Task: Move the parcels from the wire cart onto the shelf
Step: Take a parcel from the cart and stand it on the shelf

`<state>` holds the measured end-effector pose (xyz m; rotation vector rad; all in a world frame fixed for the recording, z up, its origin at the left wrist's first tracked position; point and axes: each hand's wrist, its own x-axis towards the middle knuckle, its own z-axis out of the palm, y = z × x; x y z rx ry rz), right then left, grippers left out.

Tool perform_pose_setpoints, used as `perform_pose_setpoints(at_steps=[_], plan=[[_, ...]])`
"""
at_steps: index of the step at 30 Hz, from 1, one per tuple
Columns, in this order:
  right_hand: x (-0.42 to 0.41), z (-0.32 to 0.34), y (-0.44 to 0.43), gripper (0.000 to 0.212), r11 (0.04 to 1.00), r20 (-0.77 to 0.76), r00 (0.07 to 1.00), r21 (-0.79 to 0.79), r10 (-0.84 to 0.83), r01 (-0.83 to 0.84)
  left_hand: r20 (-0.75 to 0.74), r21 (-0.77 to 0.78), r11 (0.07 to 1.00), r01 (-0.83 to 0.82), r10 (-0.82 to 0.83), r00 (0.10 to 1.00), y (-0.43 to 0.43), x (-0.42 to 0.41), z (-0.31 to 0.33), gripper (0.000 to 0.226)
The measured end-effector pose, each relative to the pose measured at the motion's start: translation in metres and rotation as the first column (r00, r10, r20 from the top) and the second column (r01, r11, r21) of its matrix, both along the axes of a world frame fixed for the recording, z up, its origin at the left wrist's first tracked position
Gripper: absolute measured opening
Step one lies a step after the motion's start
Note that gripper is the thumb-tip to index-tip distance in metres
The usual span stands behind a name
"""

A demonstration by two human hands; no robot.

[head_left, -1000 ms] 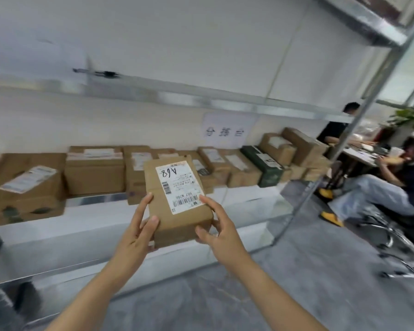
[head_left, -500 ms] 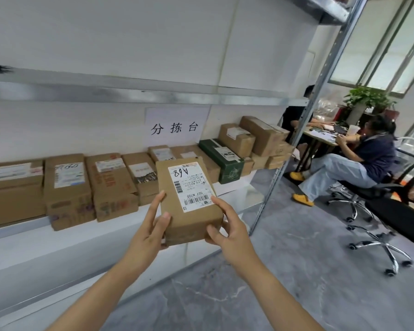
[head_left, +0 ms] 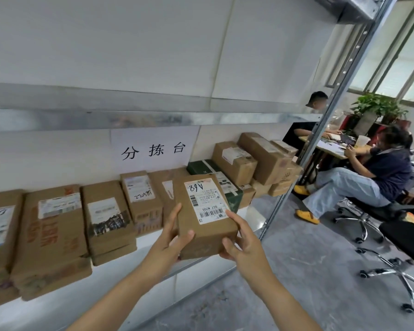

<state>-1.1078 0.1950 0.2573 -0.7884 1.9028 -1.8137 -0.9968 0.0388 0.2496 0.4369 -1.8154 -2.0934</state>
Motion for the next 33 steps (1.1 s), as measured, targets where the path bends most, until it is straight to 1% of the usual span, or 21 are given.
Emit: perform_pose_setpoints(at_steps=[3, 5, 8, 11, 14, 20, 25, 27, 29, 31, 33], plan=[[-0.033, 0.002, -0.003, 0.048, 1.0, -0.008, 1.0, -0.016, -0.01, 0.01, -0.033, -0.106, 0.994, 0.001, -0.004, 0.999, -0.006, -0.036, -0.001, 0.091], [-0.058, 0.005, -0.007, 0.047, 1.0, -0.03, 1.0, -0.028, -0.002, 0.001, -0.079, -0.158, 0.987, 0.01, -0.023, 0.997, -0.009, -0.06, -0.001, 0.097], [-0.097, 0.009, -0.015, 0.048, 0.999, -0.042, 0.999, -0.016, 0.034, -0.035, -0.111, -0.196, 0.98, 0.016, -0.038, 0.993, -0.012, -0.092, -0.002, 0.094], [-0.134, 0.014, -0.026, 0.046, 0.995, -0.072, 0.993, -0.007, 0.094, -0.095, -0.129, -0.178, 0.984, 0.01, -0.033, 0.991, -0.02, -0.117, -0.001, 0.093], [-0.173, 0.017, -0.037, 0.044, 0.986, -0.076, 0.983, -0.001, 0.165, -0.166, -0.088, -0.193, 0.981, -0.001, -0.016, 0.996, -0.027, -0.147, -0.001, 0.097], [-0.233, 0.016, -0.053, 0.043, 0.981, 0.054, 0.98, 0.018, 0.193, -0.194, 0.027, -0.303, 0.949, -0.081, 0.094, 0.995, -0.03, -0.203, 0.002, 0.089], [-0.269, 0.003, -0.062, 0.045, 0.965, 0.07, 0.967, 0.081, 0.244, -0.249, 0.102, -0.415, 0.898, -0.149, 0.208, 0.973, -0.026, -0.23, -0.011, 0.085], [-0.277, -0.006, -0.065, 0.042, 0.955, 0.004, 0.962, 0.125, 0.272, -0.27, 0.122, -0.463, 0.869, -0.173, 0.256, 0.959, -0.028, -0.237, -0.019, 0.085], [-0.283, -0.014, -0.069, 0.04, 0.947, -0.208, 0.936, 0.214, 0.284, -0.24, 0.131, -0.493, 0.847, -0.2, 0.299, 0.945, -0.033, -0.242, -0.027, 0.085], [-0.29, -0.014, -0.073, 0.044, 0.945, -0.41, 0.867, 0.274, 0.282, -0.178, 0.132, -0.515, 0.826, -0.23, 0.341, 0.931, -0.039, -0.246, -0.029, 0.085], [-0.298, -0.01, -0.08, 0.047, 0.939, -0.509, 0.813, 0.319, 0.284, -0.128, 0.133, -0.523, 0.816, -0.246, 0.363, 0.922, -0.045, -0.251, -0.028, 0.084]])
